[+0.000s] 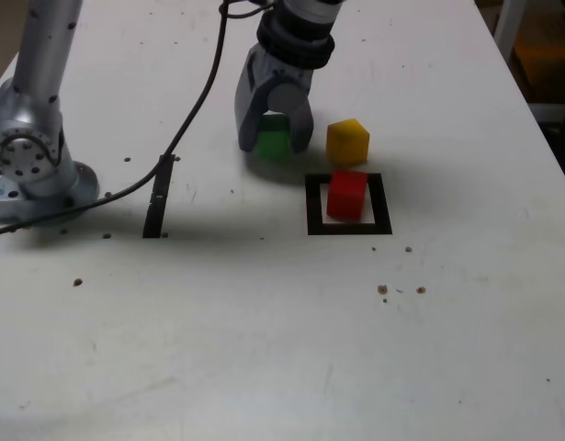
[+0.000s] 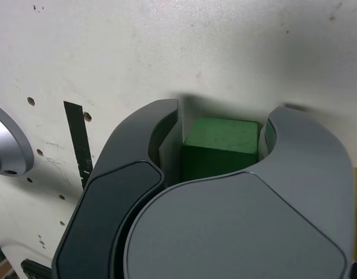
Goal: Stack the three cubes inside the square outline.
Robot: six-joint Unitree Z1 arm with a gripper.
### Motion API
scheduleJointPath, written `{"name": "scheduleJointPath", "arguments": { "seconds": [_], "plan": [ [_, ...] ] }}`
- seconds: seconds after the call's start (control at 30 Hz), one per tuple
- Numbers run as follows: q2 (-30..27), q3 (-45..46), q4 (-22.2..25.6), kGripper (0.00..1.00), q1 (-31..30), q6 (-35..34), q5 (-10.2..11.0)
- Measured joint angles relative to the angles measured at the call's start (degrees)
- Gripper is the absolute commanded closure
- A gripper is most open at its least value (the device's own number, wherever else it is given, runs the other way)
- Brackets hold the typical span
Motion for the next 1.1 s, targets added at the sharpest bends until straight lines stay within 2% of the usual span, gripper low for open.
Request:
{"name": "scheduleJointPath", "arguments": {
  "seconds": [0.4, 0.6, 0.73, 0.87, 0.97, 1.1],
  "plan": [
    [-0.61, 0.16, 1.40, 0.29, 0.07, -0.19, 0.04],
    [-3.01, -1.87, 4.71, 0.29, -0.05, -2.30, 2.03],
    [-5.36, -5.58, 8.24, 0.29, -0.93, -4.17, 4.02],
    [-5.75, -10.73, 10.89, 0.29, -2.32, -5.48, 4.90],
    [-5.55, -15.61, 12.63, 0.29, -3.51, -6.07, 4.93],
    [-2.72, -21.34, 14.38, 0.29, -4.86, -6.37, 3.85]
  ]
}}
